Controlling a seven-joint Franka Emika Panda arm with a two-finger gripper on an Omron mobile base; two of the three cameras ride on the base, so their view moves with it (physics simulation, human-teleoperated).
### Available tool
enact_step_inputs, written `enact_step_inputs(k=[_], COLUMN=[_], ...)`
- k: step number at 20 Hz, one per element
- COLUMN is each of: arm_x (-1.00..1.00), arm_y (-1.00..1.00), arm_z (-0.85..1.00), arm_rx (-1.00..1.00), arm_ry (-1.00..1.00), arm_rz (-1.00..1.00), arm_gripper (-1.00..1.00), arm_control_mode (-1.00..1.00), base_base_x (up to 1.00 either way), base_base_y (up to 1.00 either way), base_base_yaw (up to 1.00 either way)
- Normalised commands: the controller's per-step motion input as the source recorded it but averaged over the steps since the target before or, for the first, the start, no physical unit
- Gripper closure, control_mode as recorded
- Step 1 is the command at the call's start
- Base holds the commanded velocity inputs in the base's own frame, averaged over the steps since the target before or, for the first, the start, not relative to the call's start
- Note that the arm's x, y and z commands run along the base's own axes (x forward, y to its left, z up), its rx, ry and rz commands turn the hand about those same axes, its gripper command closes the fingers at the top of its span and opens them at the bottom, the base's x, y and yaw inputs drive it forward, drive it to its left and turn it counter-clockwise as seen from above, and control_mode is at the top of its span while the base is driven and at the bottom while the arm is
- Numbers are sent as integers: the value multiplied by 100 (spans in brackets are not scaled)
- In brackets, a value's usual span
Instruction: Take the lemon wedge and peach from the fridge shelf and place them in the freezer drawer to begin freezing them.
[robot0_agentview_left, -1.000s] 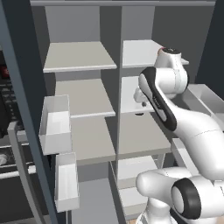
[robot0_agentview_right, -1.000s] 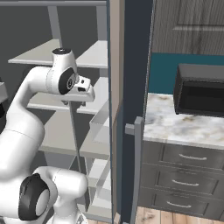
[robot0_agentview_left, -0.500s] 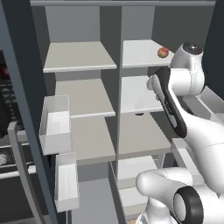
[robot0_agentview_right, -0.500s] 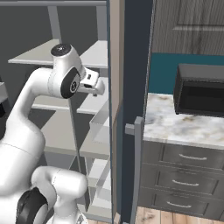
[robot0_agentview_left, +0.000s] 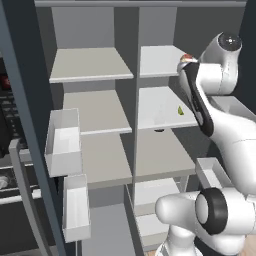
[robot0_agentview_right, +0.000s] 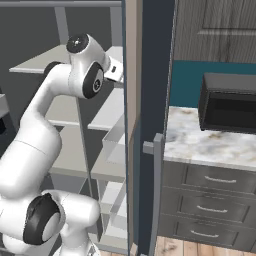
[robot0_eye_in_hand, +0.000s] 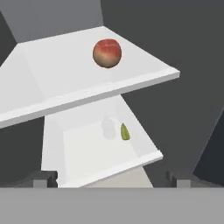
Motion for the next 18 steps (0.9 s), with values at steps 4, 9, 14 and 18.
enact_step_inputs(k=[4, 9, 14, 18], arm_x=[73, 79, 73, 67], arm_y=[-25, -31, -35, -24], arm_z=[18, 0, -1, -6], arm_rx=[7, 0, 0, 0], arm_ry=[1, 4, 3, 0], arm_rz=[-2, 0, 0, 0], arm_gripper=[-100, -100, -100, -100], arm_control_mode=[-100, -100, -100, -100], base_base_x=[0, 0, 0, 0], base_base_y=[0, 0, 0, 0], base_base_yaw=[0, 0, 0, 0])
